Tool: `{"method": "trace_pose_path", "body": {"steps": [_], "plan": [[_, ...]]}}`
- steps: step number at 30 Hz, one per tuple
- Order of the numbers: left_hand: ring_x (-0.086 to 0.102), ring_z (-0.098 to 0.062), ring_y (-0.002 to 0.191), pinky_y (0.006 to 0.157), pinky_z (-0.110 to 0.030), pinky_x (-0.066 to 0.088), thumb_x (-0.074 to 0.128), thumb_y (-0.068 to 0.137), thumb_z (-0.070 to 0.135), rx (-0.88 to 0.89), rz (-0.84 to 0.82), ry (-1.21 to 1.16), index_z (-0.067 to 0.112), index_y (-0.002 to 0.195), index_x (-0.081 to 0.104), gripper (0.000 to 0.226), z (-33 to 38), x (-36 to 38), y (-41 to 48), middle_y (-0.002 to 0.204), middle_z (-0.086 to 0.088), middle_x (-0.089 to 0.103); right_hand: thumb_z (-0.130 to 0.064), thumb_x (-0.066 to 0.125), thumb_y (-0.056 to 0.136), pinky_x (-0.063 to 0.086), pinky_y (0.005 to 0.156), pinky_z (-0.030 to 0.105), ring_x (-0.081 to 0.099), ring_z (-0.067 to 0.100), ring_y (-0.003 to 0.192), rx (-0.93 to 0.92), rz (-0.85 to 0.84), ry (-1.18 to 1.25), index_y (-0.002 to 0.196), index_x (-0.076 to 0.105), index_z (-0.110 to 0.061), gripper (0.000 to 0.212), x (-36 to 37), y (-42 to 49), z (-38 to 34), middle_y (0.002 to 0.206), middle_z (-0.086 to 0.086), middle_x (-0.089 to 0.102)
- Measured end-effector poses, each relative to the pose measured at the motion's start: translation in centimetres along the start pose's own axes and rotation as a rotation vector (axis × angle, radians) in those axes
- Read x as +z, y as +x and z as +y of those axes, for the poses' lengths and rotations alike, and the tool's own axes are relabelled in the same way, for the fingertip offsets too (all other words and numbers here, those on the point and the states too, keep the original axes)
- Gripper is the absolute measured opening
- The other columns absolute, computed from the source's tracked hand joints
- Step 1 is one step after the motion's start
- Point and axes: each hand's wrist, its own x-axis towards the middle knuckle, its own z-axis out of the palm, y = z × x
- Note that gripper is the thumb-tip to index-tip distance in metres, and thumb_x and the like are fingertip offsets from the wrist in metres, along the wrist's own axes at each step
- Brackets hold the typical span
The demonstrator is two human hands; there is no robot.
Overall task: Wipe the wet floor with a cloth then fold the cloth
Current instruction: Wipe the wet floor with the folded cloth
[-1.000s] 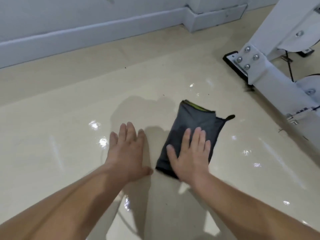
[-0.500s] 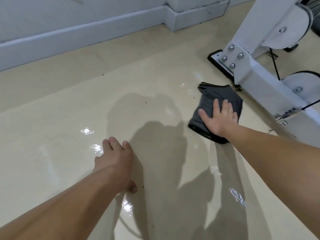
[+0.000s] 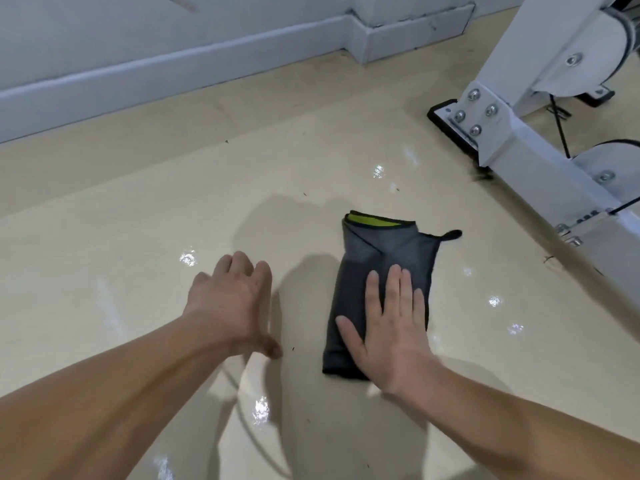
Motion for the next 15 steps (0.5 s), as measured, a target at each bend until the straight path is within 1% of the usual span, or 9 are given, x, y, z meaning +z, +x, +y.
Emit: {"method": "trace_pose_path", "body": {"steps": [1,2,3,4,6,8,10,13,15], "plan": [[0.027,-0.027,0.136,0.095,-0.048,0.044,0.068,0.031,0.096,-0.023,0.019,0.060,0.027,0.138,0.026,0.133,0.0,-0.1,0.1,0.142,-0.005,0.029,-0.076,0.006,0.091,0.000,0.127,0.057,-0.009,0.040,0.158,-0.056,-0.030,-0.016,0.165,0.005,-0.011,0.098,-0.5,0.0,0.6,0.170,0.027,-0.005],[0.021,-0.033,0.143,0.100,-0.053,0.041,0.063,0.026,0.099,-0.058,0.014,0.098,0.025,0.146,0.016,0.148,0.0,-0.1,0.4,0.151,-0.012,0.021,-0.079,0.002,0.087,-0.005,0.127,0.055,-0.019,0.036,0.157,-0.101,-0.083,-0.036,0.165,-0.004,-0.015,0.101,-1.1,0.8,1.4,0.169,0.023,-0.015],[0.018,-0.038,0.145,0.100,-0.055,0.040,0.062,0.023,0.099,-0.099,-0.010,0.104,0.023,0.150,0.006,0.158,0.0,-0.2,0.6,0.155,-0.018,0.015,-0.082,-0.001,0.083,-0.010,0.127,0.051,-0.027,0.031,0.155,-0.140,-0.129,-0.063,0.163,-0.013,-0.021,0.102,-1.8,2.0,2.2,0.168,0.018,-0.025],[0.021,-0.040,0.143,0.097,-0.055,0.044,0.065,0.021,0.097,-0.131,-0.040,0.077,0.021,0.151,0.003,0.163,0.0,-0.3,0.8,0.153,-0.022,0.016,-0.085,-0.002,0.080,-0.013,0.127,0.049,-0.030,0.027,0.154,-0.175,-0.142,-0.076,0.163,-0.016,-0.026,0.103,-2.6,3.6,3.1,0.168,0.013,-0.029],[0.028,-0.039,0.133,0.082,-0.047,0.052,0.073,0.018,0.090,-0.148,-0.093,-0.007,0.017,0.148,0.007,0.163,0.2,-0.3,1.3,0.145,-0.025,0.024,-0.089,0.007,0.082,-0.011,0.127,0.045,-0.028,0.021,0.155,-0.188,-0.126,-0.036,0.163,-0.014,-0.033,0.101,-4.2,7.2,4.5,0.170,0.006,-0.027],[0.027,-0.041,0.131,0.074,-0.044,0.055,0.078,0.017,0.085,-0.146,-0.126,-0.032,0.014,0.147,0.008,0.164,0.4,-0.2,1.7,0.142,-0.028,0.025,-0.087,0.017,0.087,-0.009,0.128,0.045,-0.023,0.020,0.157,-0.124,-0.118,0.017,0.164,-0.009,-0.035,0.097,-5.4,11.2,5.5,0.171,0.004,-0.022],[0.023,-0.043,0.135,0.075,-0.044,0.055,0.079,0.018,0.085,-0.160,-0.125,-0.019,0.014,0.148,0.006,0.166,0.5,0.1,1.9,0.145,-0.027,0.022,-0.088,0.018,0.088,-0.007,0.128,0.047,-0.020,0.021,0.158,-0.015,-0.102,0.048,0.164,-0.009,-0.034,0.096,-6.4,14.6,6.0,0.172,0.005,-0.020],[0.003,-0.044,0.150,0.087,-0.047,0.054,0.082,0.026,0.084,-0.170,-0.118,-0.025,0.018,0.154,-0.007,0.169,0.5,0.4,2.1,0.160,-0.030,0.003,-0.088,0.011,0.088,-0.007,0.128,0.050,-0.019,0.026,0.158,0.158,-0.101,0.087,0.164,-0.012,-0.032,0.097,-7.2,18.6,5.4,0.172,0.009,-0.020],[-0.006,-0.045,0.153,0.093,-0.047,0.052,0.083,0.029,0.084,-0.167,-0.125,-0.028,0.019,0.155,-0.011,0.170,0.6,0.4,2.2,0.163,-0.030,-0.005,-0.082,0.007,0.092,-0.003,0.128,0.053,-0.015,0.030,0.159,0.256,-0.047,0.058,0.165,-0.010,-0.027,0.093,-7.0,19.7,4.6,0.172,0.015,-0.016]]}}
